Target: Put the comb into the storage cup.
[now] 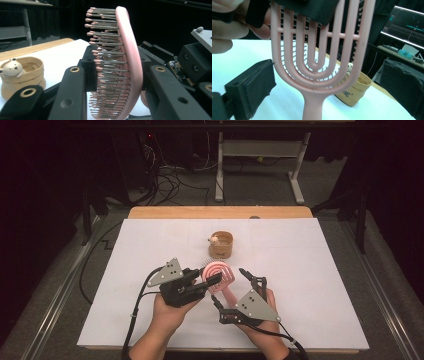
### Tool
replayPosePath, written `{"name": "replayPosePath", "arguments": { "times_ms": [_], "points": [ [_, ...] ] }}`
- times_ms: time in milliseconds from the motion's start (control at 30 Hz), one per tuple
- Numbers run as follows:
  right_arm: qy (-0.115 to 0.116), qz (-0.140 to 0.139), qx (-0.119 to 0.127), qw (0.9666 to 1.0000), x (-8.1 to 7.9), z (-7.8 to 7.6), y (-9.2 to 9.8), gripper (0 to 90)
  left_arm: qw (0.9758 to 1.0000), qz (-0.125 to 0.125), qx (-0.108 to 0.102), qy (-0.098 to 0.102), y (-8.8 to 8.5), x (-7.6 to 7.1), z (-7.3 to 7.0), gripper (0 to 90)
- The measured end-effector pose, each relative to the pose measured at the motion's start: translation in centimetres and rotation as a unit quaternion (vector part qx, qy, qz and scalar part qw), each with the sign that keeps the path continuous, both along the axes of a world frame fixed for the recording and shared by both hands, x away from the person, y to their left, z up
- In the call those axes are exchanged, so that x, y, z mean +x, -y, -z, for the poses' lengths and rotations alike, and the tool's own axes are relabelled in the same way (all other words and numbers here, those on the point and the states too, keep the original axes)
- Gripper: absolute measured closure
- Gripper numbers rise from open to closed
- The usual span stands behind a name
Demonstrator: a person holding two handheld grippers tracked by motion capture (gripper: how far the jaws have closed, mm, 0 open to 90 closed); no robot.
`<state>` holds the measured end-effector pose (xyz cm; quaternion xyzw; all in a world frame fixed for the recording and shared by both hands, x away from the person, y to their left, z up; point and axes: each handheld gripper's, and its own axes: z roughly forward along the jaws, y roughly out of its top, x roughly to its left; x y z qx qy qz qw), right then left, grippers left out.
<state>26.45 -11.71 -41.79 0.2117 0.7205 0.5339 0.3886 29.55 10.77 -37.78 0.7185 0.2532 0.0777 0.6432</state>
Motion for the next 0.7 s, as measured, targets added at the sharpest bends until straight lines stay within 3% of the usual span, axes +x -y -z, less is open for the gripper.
{"name": "replayPosePath", "arguments": {
  "times_ms": [700],
  "points": [
    [-0.035, 0.006, 0.011, 0.9993, 0.5, 0.4, 1.5, 0.4, 0.9996, -0.027, 0.003, 0.011, -1.6, 0.3, -0.4, 63.4]
  ]
}}
